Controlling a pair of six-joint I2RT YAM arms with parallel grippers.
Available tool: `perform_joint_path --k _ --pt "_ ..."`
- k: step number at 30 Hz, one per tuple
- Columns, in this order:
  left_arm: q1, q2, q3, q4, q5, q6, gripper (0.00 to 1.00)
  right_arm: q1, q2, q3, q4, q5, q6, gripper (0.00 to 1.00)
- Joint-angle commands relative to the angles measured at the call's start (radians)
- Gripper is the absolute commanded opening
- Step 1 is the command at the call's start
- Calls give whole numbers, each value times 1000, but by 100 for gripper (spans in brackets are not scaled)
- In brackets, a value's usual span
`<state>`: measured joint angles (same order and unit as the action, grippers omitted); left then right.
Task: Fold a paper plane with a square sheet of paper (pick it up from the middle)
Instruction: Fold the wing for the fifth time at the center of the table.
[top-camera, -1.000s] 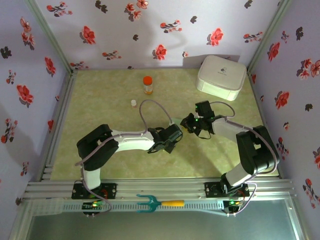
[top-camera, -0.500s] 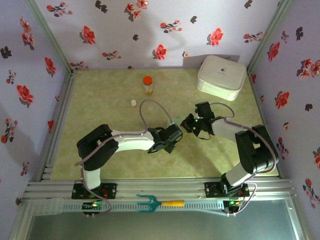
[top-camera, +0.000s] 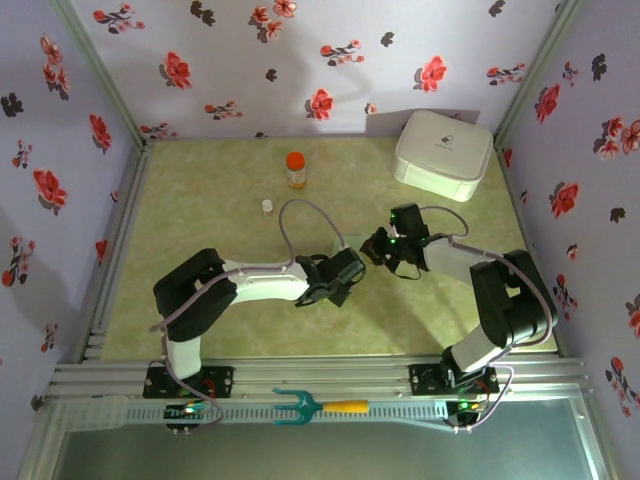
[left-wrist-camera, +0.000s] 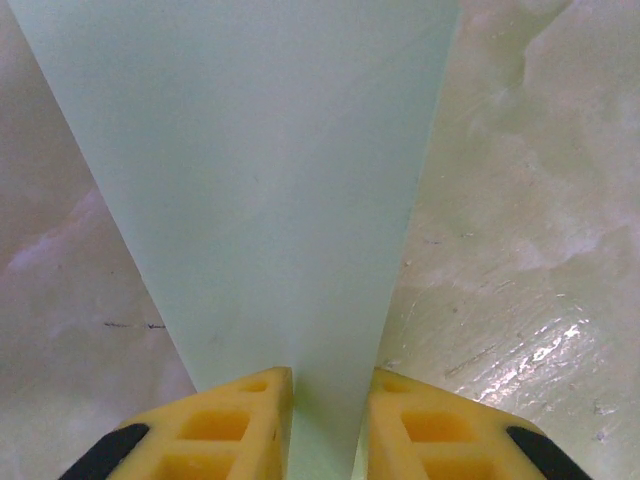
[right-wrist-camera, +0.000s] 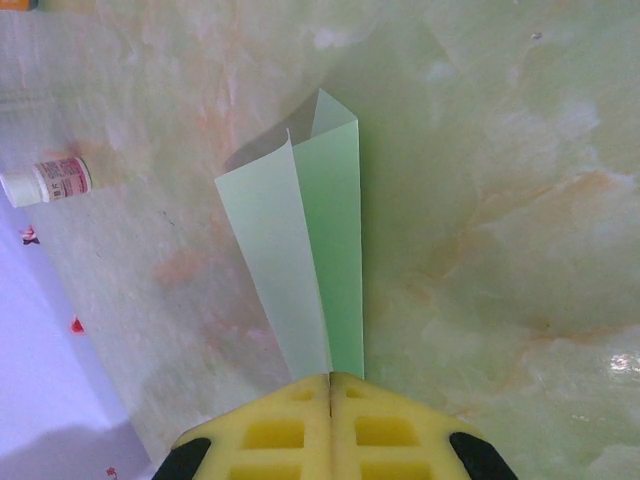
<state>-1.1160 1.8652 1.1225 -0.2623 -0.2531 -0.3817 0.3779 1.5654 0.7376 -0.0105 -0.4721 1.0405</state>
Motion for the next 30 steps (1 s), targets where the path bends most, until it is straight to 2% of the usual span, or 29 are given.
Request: perform_joint_path --k 1,10,26,30 --pt "4 -25 10 -13 -33 2 24 -3 -3 -12 9 -12 12 0" --pt "5 -26 10 -21 -46 1 26 -4 -8 -11 7 -11 9 0" --pt "4 -24 8 -18 -43 1 10 -4 -7 -9 4 -14 7 1" --pt "4 -26 5 -13 -40 -3 4 -3 -14 -12 5 -12 5 7"
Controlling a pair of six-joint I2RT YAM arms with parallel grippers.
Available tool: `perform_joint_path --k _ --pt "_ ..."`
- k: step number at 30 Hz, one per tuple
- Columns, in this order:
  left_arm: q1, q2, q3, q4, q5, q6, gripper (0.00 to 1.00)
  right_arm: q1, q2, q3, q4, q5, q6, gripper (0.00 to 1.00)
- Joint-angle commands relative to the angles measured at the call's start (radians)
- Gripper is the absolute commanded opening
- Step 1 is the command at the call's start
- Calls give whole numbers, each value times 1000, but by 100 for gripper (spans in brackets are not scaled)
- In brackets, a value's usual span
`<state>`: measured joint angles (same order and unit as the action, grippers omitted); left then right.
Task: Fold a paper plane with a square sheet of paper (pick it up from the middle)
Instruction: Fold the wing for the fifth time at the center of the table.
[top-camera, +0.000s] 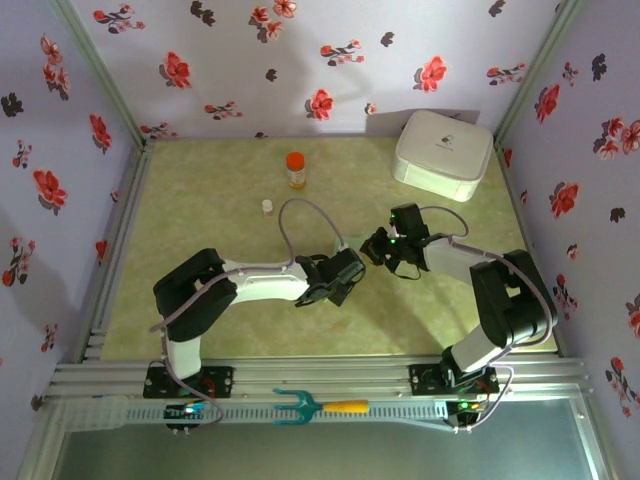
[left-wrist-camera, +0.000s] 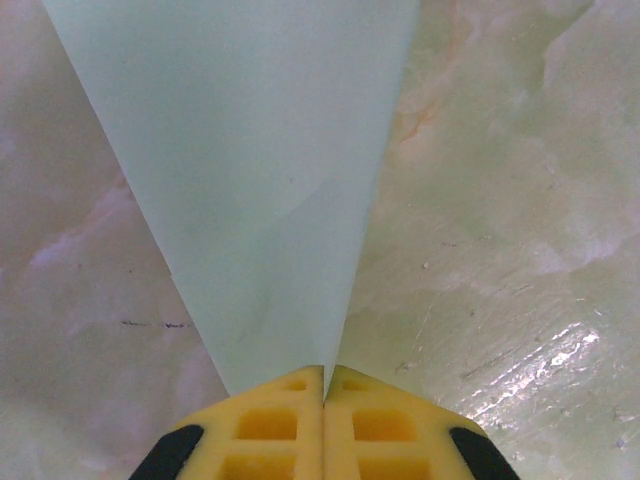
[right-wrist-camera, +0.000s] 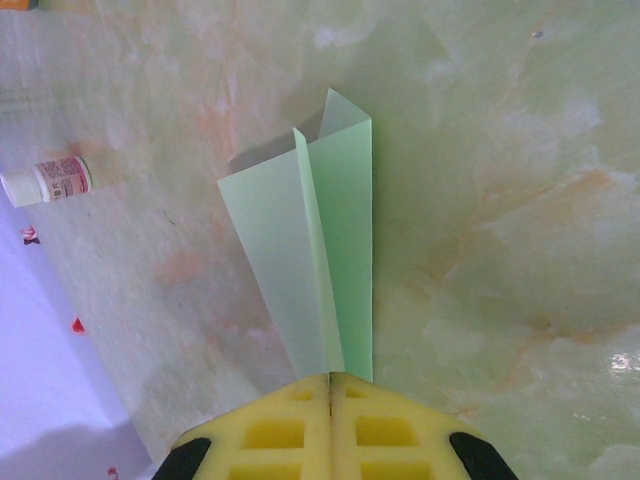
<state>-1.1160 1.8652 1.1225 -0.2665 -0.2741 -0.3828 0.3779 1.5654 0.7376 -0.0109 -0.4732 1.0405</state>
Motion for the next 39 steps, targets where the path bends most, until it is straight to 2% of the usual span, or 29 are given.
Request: perform_joint_path --k 1,5,7,14,22,30,34,39 --pt "5 -25 5 -11 -18 -4 3 -4 -19 -9 0 -10 1 12" --pt "8 -27 -6 4 -10 -18 1 -5 -45 0 -49 25 -28 27" --pt "12 -27 -13 14 5 -27 1 -5 -61 3 -69 41 -39 32" --pt "36 -22 -35 49 81 -57 1 -6 -116 1 -107 87 -61 36" --pt "57 -11 -60 86 147 -90 0 -6 -129 -8 -111 93 -66 36" --pt "99 -29 -117 167 236 -118 0 18 -148 -75 -13 115 -106 34" --pt "139 -41 -166 263 367 -136 0 36 -152 -106 32 116 -170 30" --pt "191 -38 -219 391 524 -181 0 38 -139 -126 80 49 -182 27"
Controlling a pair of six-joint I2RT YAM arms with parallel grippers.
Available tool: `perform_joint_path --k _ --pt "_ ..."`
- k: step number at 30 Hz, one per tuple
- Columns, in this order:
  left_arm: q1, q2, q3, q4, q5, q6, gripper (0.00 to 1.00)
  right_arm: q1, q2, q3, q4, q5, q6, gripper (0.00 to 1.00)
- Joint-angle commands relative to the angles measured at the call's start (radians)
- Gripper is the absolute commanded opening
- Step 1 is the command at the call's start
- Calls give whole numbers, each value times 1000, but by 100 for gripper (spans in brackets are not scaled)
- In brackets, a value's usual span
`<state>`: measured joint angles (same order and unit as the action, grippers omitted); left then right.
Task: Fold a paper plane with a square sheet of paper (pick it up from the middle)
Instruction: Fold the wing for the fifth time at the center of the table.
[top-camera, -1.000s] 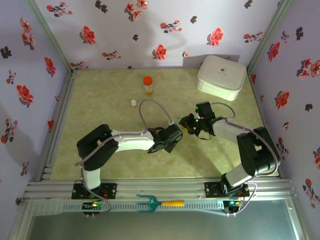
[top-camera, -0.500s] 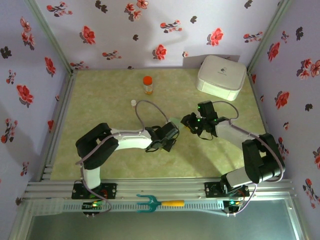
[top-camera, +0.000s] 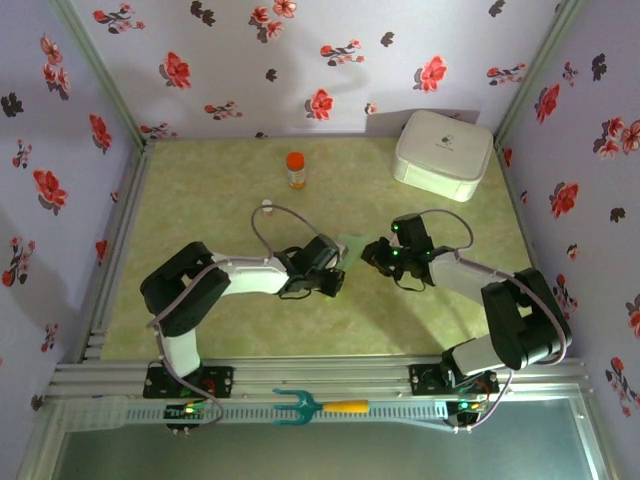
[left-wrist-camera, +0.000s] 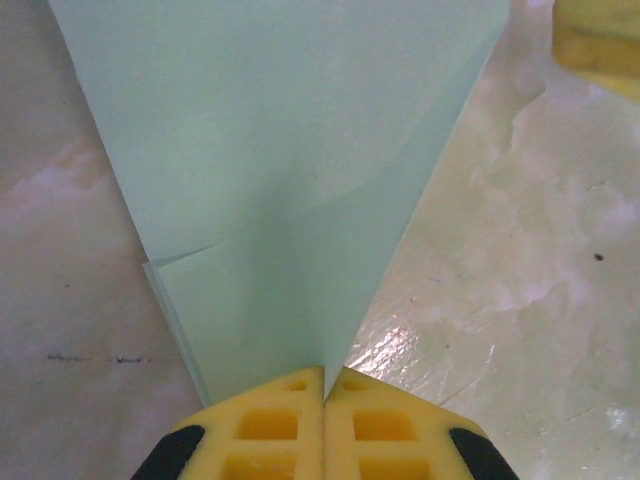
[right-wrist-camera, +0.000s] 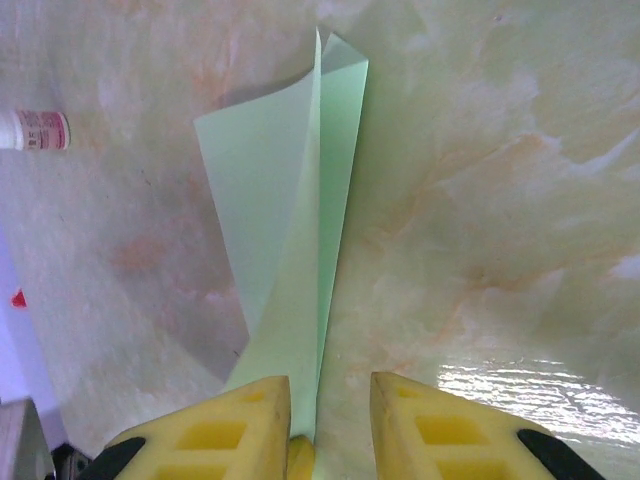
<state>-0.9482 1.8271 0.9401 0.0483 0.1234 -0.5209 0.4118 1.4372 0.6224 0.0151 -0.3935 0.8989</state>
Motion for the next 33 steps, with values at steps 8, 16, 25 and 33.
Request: perform_joint_path --k 8,16,25,33 --pt "68 51 -70 213 282 -116 0 13 20 -39 174 -136 -37 21" --pt "85 77 -88 282 337 -171 0 31 77 -26 227 -170 -37 11" --pt "101 76 -110 309 358 -200 0 22 109 -17 205 -150 -66 10" --pt "115 93 -110 339 398 -256 0 19 163 3 236 -176 -61 11"
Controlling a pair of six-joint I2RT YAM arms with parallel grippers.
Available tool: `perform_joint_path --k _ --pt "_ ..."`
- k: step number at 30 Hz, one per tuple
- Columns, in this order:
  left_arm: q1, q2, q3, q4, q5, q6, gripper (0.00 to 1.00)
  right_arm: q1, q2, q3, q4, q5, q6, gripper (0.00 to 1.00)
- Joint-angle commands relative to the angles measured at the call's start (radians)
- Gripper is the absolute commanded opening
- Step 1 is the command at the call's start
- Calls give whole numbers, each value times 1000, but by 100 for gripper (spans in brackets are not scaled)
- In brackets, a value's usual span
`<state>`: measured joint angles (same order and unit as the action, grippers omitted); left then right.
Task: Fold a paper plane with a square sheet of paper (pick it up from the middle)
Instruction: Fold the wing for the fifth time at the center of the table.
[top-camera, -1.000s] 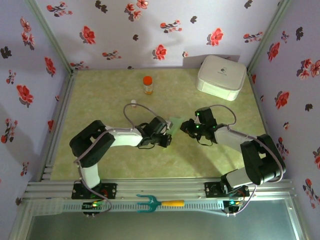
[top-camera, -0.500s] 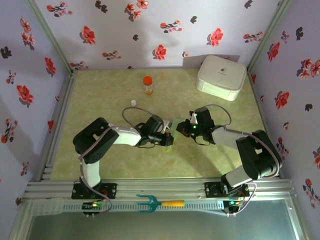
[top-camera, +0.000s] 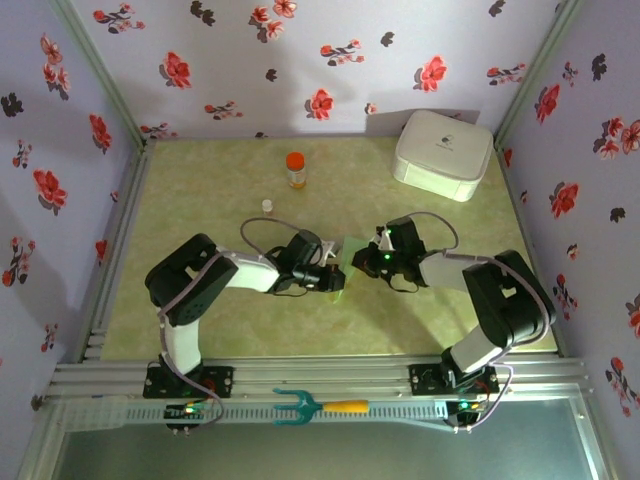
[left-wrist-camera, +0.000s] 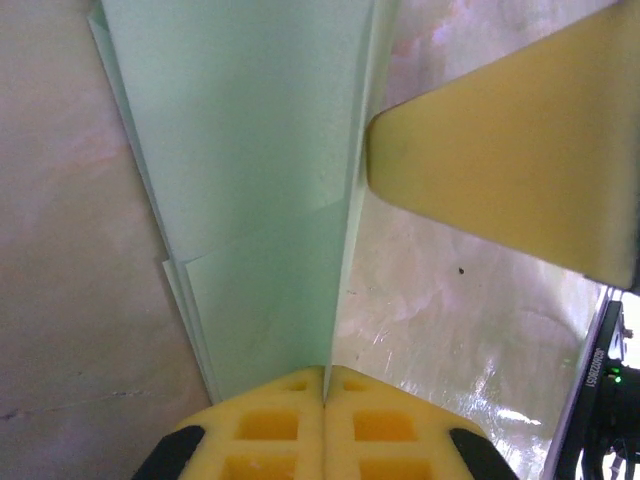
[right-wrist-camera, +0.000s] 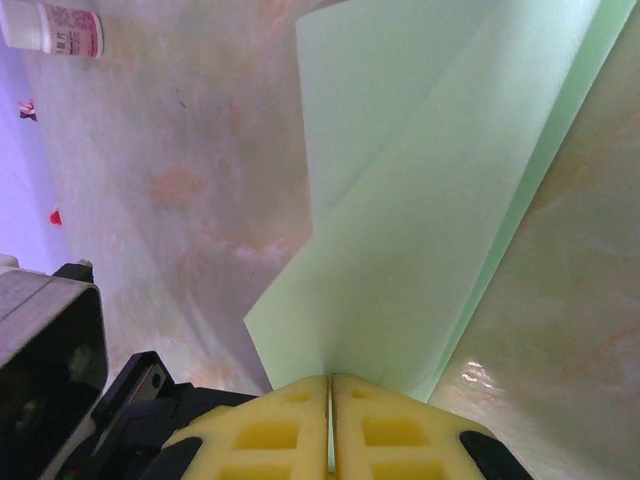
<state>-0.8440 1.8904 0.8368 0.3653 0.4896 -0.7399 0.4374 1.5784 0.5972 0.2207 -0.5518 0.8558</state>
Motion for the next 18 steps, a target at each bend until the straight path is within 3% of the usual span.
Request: perform_joint_path --k 1,18 --pt "11 36 -2 21 38 -42 0 -6 29 32 34 -19 -18 11" --pt "41 55 -20 79 97 -131 0 -38 76 42 66 -54 -20 12"
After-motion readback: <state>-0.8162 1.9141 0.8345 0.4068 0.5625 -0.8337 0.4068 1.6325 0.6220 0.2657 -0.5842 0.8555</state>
